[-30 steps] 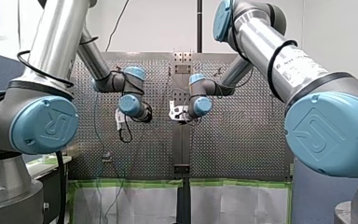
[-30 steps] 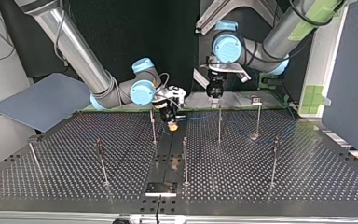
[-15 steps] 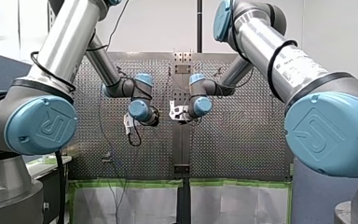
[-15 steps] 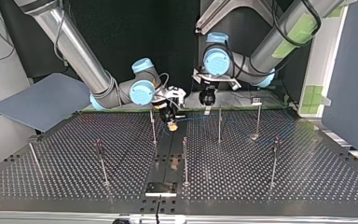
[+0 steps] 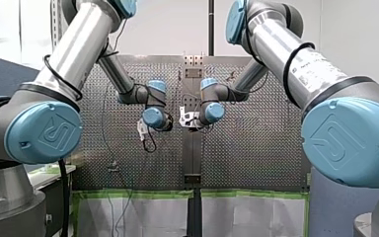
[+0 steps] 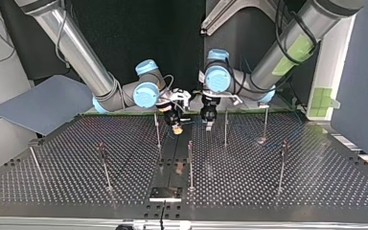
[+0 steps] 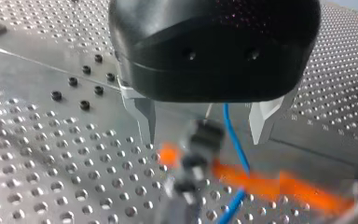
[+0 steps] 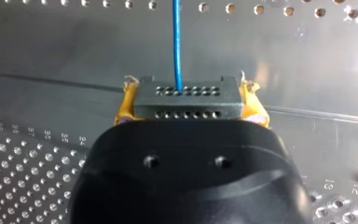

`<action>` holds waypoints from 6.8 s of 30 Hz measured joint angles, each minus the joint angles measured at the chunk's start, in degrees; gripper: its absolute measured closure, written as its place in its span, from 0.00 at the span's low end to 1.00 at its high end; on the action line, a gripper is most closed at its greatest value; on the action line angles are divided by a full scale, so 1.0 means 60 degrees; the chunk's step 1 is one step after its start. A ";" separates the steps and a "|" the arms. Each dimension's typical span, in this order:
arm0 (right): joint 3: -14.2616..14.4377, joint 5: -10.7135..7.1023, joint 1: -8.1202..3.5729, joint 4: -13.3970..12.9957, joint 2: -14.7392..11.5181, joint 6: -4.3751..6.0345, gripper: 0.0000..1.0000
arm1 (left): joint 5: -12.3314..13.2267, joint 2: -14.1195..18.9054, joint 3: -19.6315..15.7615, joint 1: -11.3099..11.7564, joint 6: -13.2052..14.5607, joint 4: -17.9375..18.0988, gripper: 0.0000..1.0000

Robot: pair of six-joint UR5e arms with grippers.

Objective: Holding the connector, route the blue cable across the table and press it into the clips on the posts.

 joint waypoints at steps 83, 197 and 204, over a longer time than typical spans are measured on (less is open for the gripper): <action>0.0669 -0.0112 -0.0441 0.1756 -0.3204 0.0763 1.00 | -0.1564 0.2975 0.0161 -0.0622 0.0425 -0.2303 1.00; 0.0461 -0.2146 -0.1512 0.2027 -0.4001 0.1096 1.00 | 0.1620 0.2927 0.0905 0.0690 -0.0192 -0.0814 1.00; 0.0251 -0.2177 -0.1631 0.2015 -0.3655 0.1049 1.00 | 0.1765 0.2413 0.1421 0.0705 -0.0223 -0.1129 1.00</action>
